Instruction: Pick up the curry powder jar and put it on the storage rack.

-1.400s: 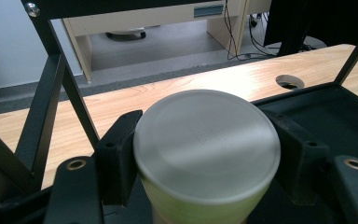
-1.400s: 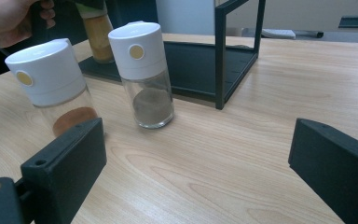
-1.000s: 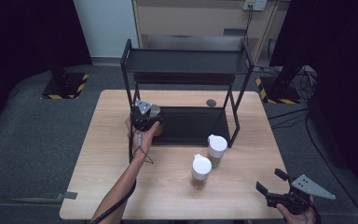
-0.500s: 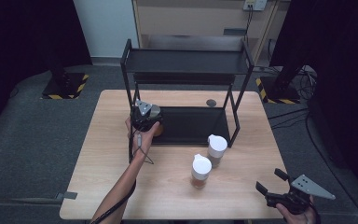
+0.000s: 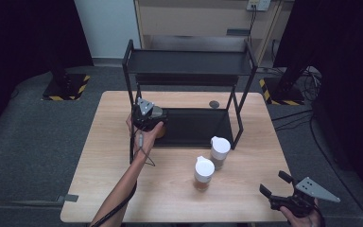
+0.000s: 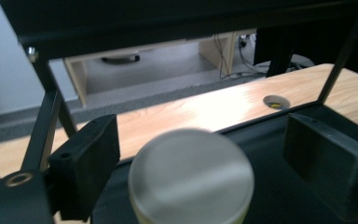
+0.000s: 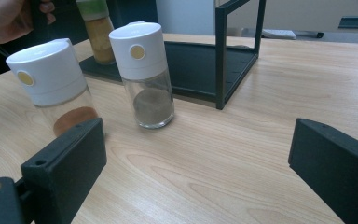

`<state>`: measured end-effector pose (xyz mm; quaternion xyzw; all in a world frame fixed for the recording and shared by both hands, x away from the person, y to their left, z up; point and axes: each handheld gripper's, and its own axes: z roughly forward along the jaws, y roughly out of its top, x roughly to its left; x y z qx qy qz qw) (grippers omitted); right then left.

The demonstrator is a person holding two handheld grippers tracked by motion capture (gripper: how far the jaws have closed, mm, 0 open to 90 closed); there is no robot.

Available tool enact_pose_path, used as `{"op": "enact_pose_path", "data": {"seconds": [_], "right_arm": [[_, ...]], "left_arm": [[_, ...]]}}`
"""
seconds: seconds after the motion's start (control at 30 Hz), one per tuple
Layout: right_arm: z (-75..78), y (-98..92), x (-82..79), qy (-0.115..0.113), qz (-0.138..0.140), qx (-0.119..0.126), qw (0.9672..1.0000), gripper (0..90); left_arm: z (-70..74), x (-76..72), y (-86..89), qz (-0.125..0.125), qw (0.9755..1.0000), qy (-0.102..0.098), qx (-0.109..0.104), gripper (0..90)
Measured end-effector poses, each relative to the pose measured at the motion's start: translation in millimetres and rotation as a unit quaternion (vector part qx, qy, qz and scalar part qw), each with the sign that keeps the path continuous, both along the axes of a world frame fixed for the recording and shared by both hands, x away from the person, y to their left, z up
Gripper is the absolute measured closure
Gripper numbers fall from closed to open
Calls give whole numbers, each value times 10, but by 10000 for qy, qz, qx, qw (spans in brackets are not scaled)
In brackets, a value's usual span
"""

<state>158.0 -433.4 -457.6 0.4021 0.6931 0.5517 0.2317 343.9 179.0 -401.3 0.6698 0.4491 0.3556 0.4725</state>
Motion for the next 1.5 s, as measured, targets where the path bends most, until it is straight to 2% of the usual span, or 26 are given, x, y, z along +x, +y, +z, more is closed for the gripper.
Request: {"op": "enact_pose_path", "data": {"seconds": [0.1,0.27,0.5,0.63,1.1,1.33,1.5], "right_arm": [[0,0,0,-1,3,-2,10000,48],[1,3,1,-7,7,-12,10000,48],[4,9,-2,0,-4,-16,10000,48],[4,9,-3,-3,-8,-17,10000,48],[8,16,-2,7,-18,-32,10000,48],[10,20,-2,13,-20,-40,10000,48],[12,24,-2,16,-30,-45,10000,48]], "left_arm": [[31,-5,23,-91,10000,-34,-11,49],[93,-55,55,-233,9996,-115,-105,45],[199,-156,62,-398,9989,-191,-128,47],[258,-205,102,-522,9983,-176,-168,38],[497,-464,252,-1140,9929,-215,-247,10],[596,-599,336,-1336,9907,-181,-174,7],[605,-720,417,-1489,9881,-211,-319,7]]}}
